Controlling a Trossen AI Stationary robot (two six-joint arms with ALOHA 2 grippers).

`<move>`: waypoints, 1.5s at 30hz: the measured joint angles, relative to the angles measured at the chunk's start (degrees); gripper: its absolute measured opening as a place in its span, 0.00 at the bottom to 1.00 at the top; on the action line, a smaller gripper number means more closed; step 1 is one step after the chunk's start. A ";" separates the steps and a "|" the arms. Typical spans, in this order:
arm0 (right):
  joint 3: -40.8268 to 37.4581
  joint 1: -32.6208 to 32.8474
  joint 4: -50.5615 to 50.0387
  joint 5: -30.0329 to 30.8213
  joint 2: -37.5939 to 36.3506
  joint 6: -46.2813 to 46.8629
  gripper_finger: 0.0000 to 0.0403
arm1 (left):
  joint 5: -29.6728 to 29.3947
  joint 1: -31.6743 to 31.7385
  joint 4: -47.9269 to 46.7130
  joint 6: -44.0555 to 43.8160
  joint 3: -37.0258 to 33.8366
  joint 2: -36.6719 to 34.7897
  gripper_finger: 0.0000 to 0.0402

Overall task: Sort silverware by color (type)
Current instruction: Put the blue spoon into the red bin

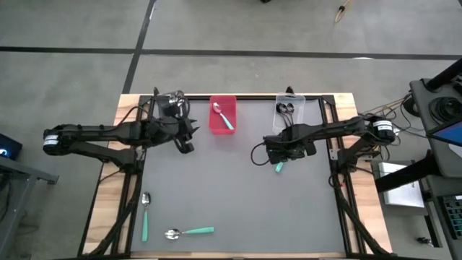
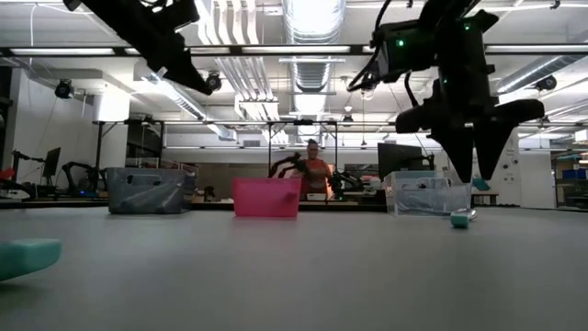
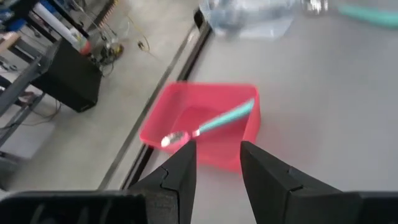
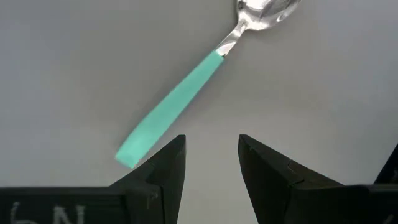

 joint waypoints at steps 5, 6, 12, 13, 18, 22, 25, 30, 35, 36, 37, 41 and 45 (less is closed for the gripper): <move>-0.93 -1.50 1.69 0.14 1.52 0.12 0.35 | -0.02 0.02 -5.94 0.03 0.00 -0.15 0.26; -1.26 -1.76 2.68 0.15 1.67 0.12 0.35 | 0.01 0.02 -6.46 0.03 0.00 -0.16 0.26; -2.85 -2.82 6.20 1.59 3.15 1.02 0.35 | 0.01 0.02 -5.91 0.14 0.00 -0.60 0.26; -2.92 -2.83 6.22 2.21 3.45 1.21 0.35 | 0.01 0.02 -6.01 0.20 0.00 -0.67 0.26; -2.99 -2.84 7.17 3.54 5.12 1.75 0.35 | 0.01 0.02 -5.80 0.21 -0.02 -0.62 0.26; -2.99 -2.84 7.86 4.52 6.73 2.63 0.35 | 0.03 0.02 -5.54 0.22 -0.02 -0.46 0.26; -2.99 -2.84 8.82 4.55 8.09 2.61 0.35 | 0.03 0.02 -5.54 0.22 -0.02 -0.46 0.26; -2.99 -2.84 9.35 4.40 10.35 2.16 0.35 | 0.03 0.02 -5.54 0.22 -0.04 -0.46 0.26; -2.85 -2.86 10.37 3.13 11.64 0.60 0.34 | 0.03 0.02 -5.53 0.22 -0.04 -0.47 0.26; -2.85 -2.86 10.55 2.89 11.86 0.11 0.34 | 0.03 0.02 -5.53 0.22 -0.04 -0.46 0.26; -2.83 -2.88 10.70 2.54 12.08 -0.35 0.33 | 0.03 0.02 -5.53 0.22 -0.04 -0.46 0.26; -2.85 -2.95 11.00 0.26 12.13 -1.47 0.28 | 0.03 0.02 -5.30 0.22 -0.04 -0.46 0.26; -2.94 -2.93 11.20 -3.15 11.48 -1.45 0.20 | 0.03 0.02 -5.19 0.22 -0.04 -0.46 0.26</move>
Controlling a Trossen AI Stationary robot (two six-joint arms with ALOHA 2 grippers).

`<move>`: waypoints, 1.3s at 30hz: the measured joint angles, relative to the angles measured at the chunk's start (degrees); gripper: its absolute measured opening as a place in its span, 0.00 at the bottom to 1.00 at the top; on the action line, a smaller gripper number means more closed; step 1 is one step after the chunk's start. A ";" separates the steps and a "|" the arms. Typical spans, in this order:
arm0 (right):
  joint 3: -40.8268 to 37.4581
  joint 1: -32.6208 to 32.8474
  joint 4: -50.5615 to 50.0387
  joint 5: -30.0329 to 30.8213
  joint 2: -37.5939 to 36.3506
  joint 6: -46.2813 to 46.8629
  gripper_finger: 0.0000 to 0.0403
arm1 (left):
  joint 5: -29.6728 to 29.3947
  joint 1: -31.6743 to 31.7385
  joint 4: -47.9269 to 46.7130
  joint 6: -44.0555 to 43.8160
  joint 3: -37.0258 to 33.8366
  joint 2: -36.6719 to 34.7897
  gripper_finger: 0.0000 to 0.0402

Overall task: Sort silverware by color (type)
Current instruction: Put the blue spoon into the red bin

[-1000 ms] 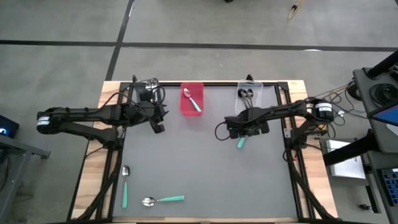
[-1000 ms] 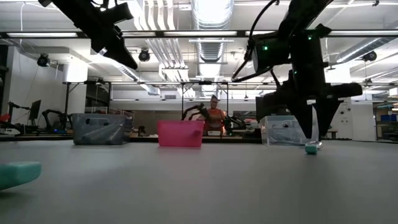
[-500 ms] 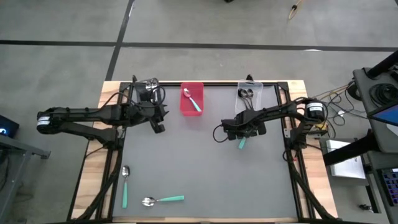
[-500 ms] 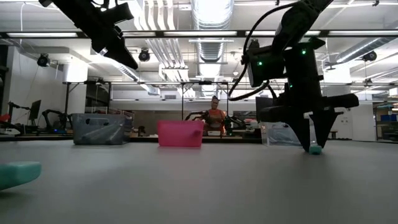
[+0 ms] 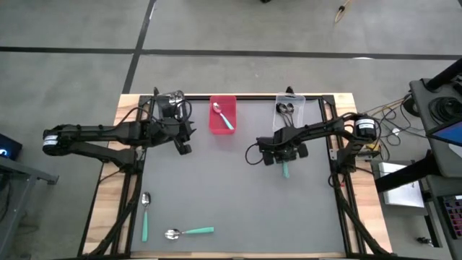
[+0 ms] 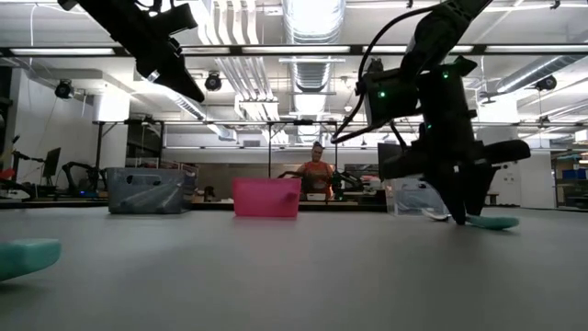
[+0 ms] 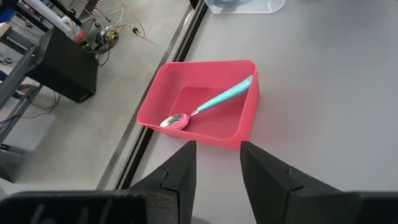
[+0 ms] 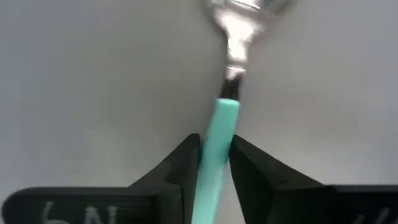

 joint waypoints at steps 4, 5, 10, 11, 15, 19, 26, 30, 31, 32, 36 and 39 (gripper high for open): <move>-0.11 0.10 0.02 -3.11 -0.74 0.04 0.14 | 0.00 0.00 0.14 0.00 0.00 0.00 0.26; -0.13 0.11 0.00 -3.75 -0.85 0.01 0.13 | 0.00 0.00 0.13 0.00 -0.01 0.00 0.26; -0.13 0.92 0.25 -6.61 -0.88 -0.99 0.12 | 0.00 0.00 0.12 0.02 -0.02 0.00 0.26; -0.13 1.36 0.36 -6.77 -0.88 -1.08 0.12 | 0.00 -0.01 0.12 0.13 -0.02 0.00 0.26; 0.32 3.28 0.46 -8.79 -0.88 -3.43 0.10 | 0.00 0.00 0.12 0.42 -0.02 0.00 0.26; 2.31 4.86 0.77 -12.48 -0.88 -6.83 0.10 | 0.03 0.00 0.35 0.95 -0.06 0.00 0.26; 8.76 5.68 0.65 -13.54 -0.88 -11.85 0.10 | 0.07 0.00 1.12 1.05 -0.11 0.00 0.26; 13.82 5.65 0.63 -9.93 -0.88 -13.90 0.10 | 0.09 0.00 1.28 1.27 -0.11 0.00 0.26; 15.19 5.64 0.59 -8.72 -0.88 -14.59 0.10 | 0.09 0.00 1.30 1.27 -0.11 0.00 0.26; 16.68 5.62 0.60 -7.36 -0.88 -15.10 0.10 | 0.09 0.00 1.30 1.28 -0.11 0.00 0.26; 22.73 5.15 0.58 -1.77 -0.87 -16.87 0.10 | 0.09 -0.01 1.32 1.29 -0.11 0.00 0.26; 27.13 4.20 0.62 0.66 -0.85 -19.32 0.10 | 0.09 0.00 1.34 1.55 -0.11 0.00 0.26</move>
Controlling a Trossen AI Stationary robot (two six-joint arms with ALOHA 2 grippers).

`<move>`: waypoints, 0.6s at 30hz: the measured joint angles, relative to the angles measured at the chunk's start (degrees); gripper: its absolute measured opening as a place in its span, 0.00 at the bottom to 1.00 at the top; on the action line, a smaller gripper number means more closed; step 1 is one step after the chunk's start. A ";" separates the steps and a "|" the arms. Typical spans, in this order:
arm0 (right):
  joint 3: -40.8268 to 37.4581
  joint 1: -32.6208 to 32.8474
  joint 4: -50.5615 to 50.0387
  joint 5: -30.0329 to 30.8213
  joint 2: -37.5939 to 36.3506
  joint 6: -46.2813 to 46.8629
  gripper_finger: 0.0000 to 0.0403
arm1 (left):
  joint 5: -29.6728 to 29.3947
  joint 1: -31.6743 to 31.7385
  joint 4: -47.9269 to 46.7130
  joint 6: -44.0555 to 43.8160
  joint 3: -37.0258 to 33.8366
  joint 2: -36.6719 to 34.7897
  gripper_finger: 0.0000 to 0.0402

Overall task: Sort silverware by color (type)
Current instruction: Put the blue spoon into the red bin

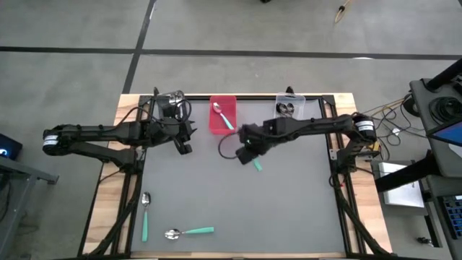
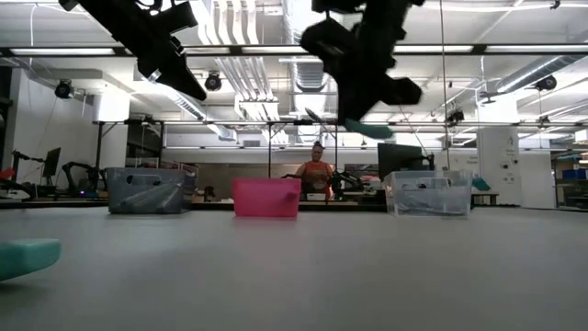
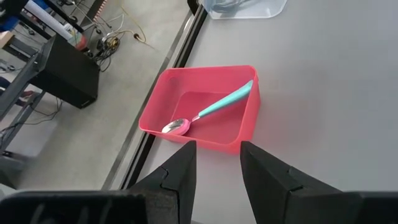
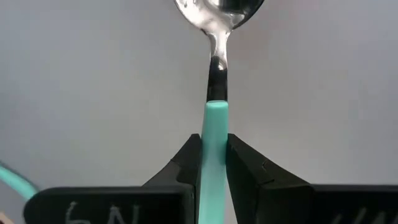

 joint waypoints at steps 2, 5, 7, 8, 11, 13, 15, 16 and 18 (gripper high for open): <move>2.57 -0.83 0.03 1.96 0.00 -1.81 0.10 | 0.00 0.00 0.00 0.12 0.00 0.00 0.26; 5.47 -2.33 -0.03 3.98 0.00 -4.16 0.10 | 0.00 0.00 0.01 0.14 0.00 0.00 0.26; 6.98 -3.48 0.01 4.23 0.00 -5.98 0.10 | 0.00 -0.01 0.02 0.14 0.00 0.00 0.26; 7.52 -4.05 0.15 4.54 0.00 -6.68 0.10 | -0.02 -0.02 0.03 0.14 0.00 0.00 0.26; 8.52 -5.89 0.44 5.63 0.00 -9.12 0.10 | -0.02 0.00 0.03 0.40 0.00 0.00 0.26; 9.04 -7.33 0.46 5.92 0.07 -10.49 0.10 | -0.02 0.00 0.02 0.54 0.00 0.00 0.26; 9.60 -8.76 0.55 6.57 0.07 -11.60 0.10 | -0.02 0.00 0.01 0.56 0.00 0.00 0.26; 9.74 -9.41 1.20 6.75 0.07 -12.52 0.10 | -0.04 -0.01 0.03 0.64 0.00 0.00 0.26; 9.85 -10.75 3.26 6.74 0.07 -13.93 0.10 | -0.04 -0.02 0.03 0.82 0.00 0.00 0.26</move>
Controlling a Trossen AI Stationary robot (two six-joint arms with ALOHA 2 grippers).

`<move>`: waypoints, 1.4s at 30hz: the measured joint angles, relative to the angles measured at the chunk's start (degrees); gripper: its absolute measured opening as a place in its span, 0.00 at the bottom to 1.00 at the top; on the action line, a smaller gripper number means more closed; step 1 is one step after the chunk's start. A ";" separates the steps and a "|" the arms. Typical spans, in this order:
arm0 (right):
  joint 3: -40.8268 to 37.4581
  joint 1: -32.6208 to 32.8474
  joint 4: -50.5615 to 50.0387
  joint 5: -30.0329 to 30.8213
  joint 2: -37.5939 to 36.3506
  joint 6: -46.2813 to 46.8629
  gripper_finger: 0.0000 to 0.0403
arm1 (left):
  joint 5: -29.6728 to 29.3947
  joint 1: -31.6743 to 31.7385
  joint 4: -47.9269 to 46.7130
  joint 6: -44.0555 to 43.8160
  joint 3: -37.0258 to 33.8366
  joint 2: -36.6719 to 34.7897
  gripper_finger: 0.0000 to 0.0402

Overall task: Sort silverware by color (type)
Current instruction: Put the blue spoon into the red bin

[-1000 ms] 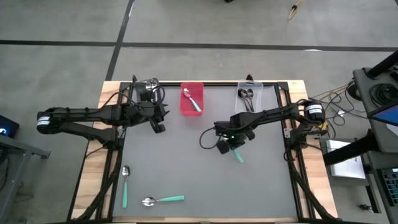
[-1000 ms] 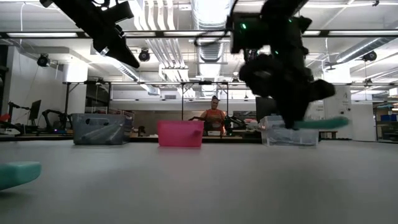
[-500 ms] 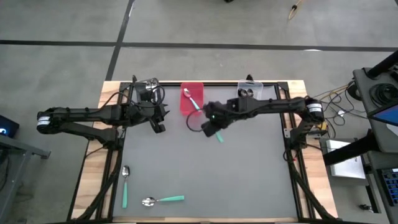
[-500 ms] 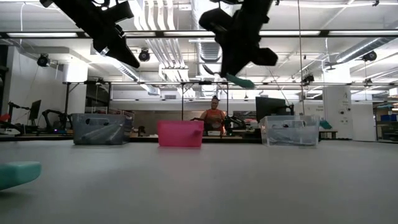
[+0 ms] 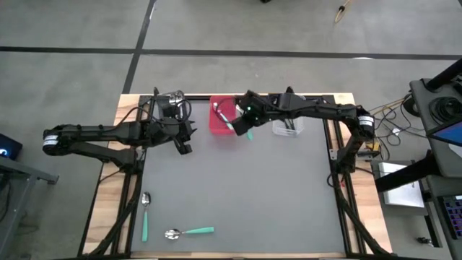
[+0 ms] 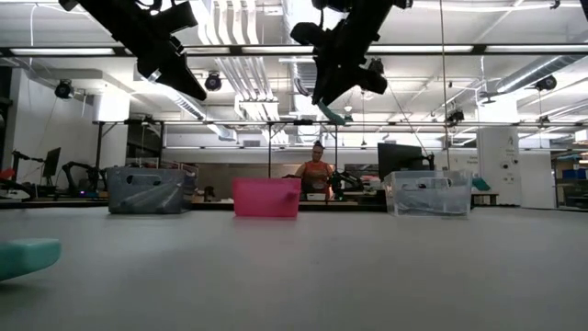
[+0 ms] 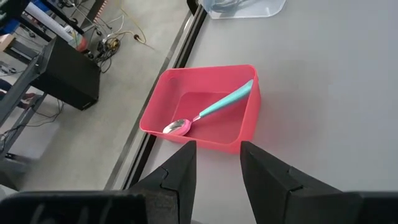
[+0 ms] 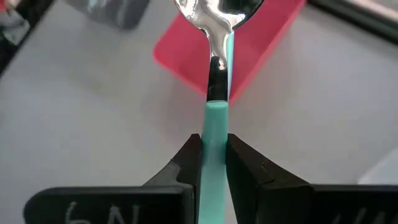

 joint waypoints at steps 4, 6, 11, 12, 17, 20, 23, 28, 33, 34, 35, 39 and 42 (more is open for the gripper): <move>0.00 -2.28 3.63 -0.20 0.00 -2.66 0.10 | -0.01 0.02 0.00 0.23 0.00 -0.01 0.26; 0.00 -3.26 5.31 -0.20 0.00 -3.66 0.10 | -0.02 0.02 0.00 0.49 0.00 0.00 0.26; 0.00 -5.37 9.65 -0.17 0.00 -6.31 0.10 | -0.04 0.02 -0.01 1.20 0.00 0.00 0.26; 0.00 -5.74 10.59 -0.20 0.00 -6.73 0.10 | -0.04 0.02 0.00 1.22 0.00 0.00 0.26; 0.00 -6.85 14.49 -0.22 0.00 -8.45 0.10 | -0.07 0.02 0.00 1.70 0.00 0.00 0.26; 0.00 -7.23 17.15 -0.35 0.00 -9.38 0.10 | -0.09 0.01 0.10 2.24 0.00 0.00 0.26; 0.00 -7.65 19.92 -1.07 0.00 -10.13 0.10 | -0.11 0.01 1.05 2.93 0.00 -0.07 0.26; -0.01 -8.54 24.60 -1.58 0.63 -10.81 0.10 | -0.13 0.00 2.31 4.36 0.00 -0.17 0.26; 0.27 -9.67 28.99 -6.00 4.43 -11.14 0.10 | -0.67 0.09 2.29 5.35 0.00 -0.26 0.26; 0.99 -9.84 28.43 -6.21 5.44 -11.79 0.10 | -1.27 0.09 2.31 5.53 0.00 -0.32 0.26; 2.26 -10.06 28.24 -6.21 6.69 -12.23 0.10 | -1.87 0.10 2.34 5.55 0.00 -0.35 0.26; 10.26 -11.09 25.28 -6.25 12.03 -14.43 0.10 | -3.07 0.25 2.15 5.56 0.00 -0.35 0.26; 18.86 -11.92 17.34 -6.23 16.88 -16.19 0.10 | -3.08 0.28 1.81 5.55 0.00 -0.35 0.26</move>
